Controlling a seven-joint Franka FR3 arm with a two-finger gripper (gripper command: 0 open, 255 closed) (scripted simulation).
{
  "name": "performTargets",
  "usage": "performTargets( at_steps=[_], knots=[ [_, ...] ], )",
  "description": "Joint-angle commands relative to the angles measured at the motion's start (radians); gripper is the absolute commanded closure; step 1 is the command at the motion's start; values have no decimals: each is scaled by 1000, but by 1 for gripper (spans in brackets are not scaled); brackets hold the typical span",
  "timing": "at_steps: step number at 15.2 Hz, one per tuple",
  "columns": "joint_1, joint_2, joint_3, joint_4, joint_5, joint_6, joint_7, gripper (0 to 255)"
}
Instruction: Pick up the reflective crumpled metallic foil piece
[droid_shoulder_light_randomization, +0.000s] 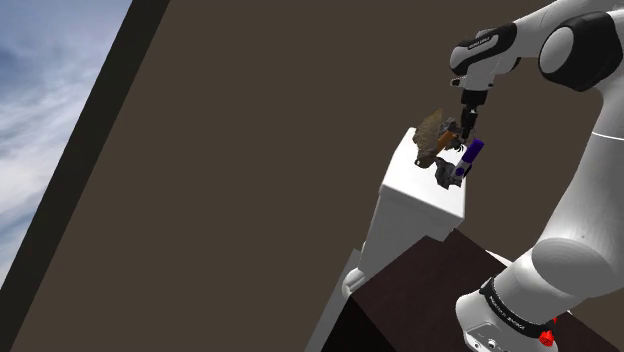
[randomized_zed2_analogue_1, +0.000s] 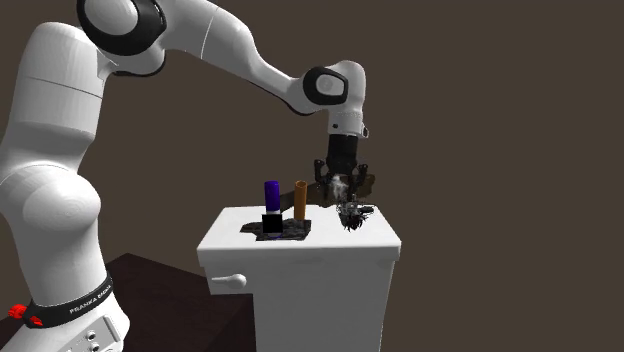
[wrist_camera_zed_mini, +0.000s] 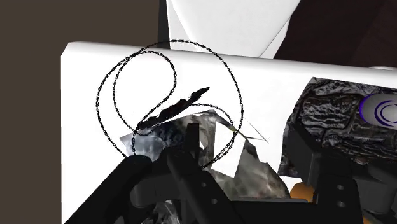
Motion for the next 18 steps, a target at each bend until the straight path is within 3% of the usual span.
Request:
performTargets(
  at_steps=[1,9,18],
  knots=[
    [0,0,0,-1,0,2,0,255],
    [0,0,0,-2,0,2,0,255],
    [5,-33,-10,80,-19,-107,-3,255]
  ],
)
